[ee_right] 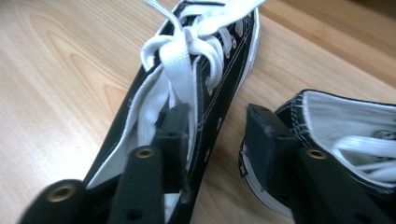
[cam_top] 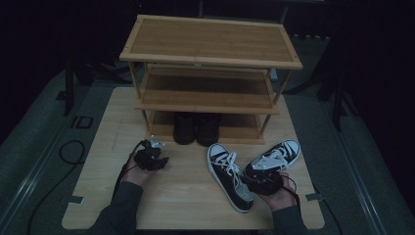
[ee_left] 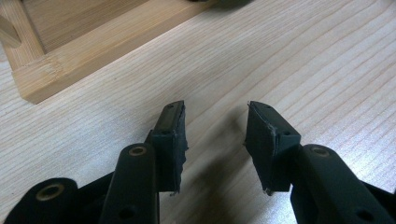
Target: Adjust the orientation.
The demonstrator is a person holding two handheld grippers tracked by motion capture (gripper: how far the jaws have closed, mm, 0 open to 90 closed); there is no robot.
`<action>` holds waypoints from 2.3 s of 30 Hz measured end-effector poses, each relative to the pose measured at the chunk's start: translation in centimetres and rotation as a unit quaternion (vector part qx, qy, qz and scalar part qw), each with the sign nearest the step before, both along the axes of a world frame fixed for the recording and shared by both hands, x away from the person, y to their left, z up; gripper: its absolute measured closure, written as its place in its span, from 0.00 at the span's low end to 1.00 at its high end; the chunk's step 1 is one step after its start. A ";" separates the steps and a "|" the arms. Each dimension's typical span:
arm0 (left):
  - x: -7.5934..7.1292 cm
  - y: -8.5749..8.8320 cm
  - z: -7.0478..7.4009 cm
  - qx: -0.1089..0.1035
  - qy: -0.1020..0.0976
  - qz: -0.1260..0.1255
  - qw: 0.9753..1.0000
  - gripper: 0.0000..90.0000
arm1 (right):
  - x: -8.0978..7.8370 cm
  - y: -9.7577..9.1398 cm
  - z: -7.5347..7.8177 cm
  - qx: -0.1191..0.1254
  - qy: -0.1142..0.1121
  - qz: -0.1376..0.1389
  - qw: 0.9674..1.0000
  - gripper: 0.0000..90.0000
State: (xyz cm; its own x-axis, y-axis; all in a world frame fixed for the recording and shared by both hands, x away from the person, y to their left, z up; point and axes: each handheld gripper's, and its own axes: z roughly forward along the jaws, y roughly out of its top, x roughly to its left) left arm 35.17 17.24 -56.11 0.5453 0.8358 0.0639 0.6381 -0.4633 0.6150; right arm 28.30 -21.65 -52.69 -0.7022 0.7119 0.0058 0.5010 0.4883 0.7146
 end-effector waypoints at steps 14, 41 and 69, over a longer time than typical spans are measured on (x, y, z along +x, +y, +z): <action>0.1 0.2 -0.1 -0.010 0.003 -0.001 1.000 0.65 | 1.0 1.5 -1.3 -0.028 -0.010 0.021 0.999 0.96; 0.2 0.4 -0.1 -0.020 0.009 0.000 1.000 0.63 | 0.5 -0.5 1.1 -0.012 0.006 0.064 0.998 0.75; 0.2 0.3 -0.2 -0.021 0.008 -0.001 1.000 0.63 | 3.0 -1.4 3.8 -0.022 -0.018 0.018 0.999 0.82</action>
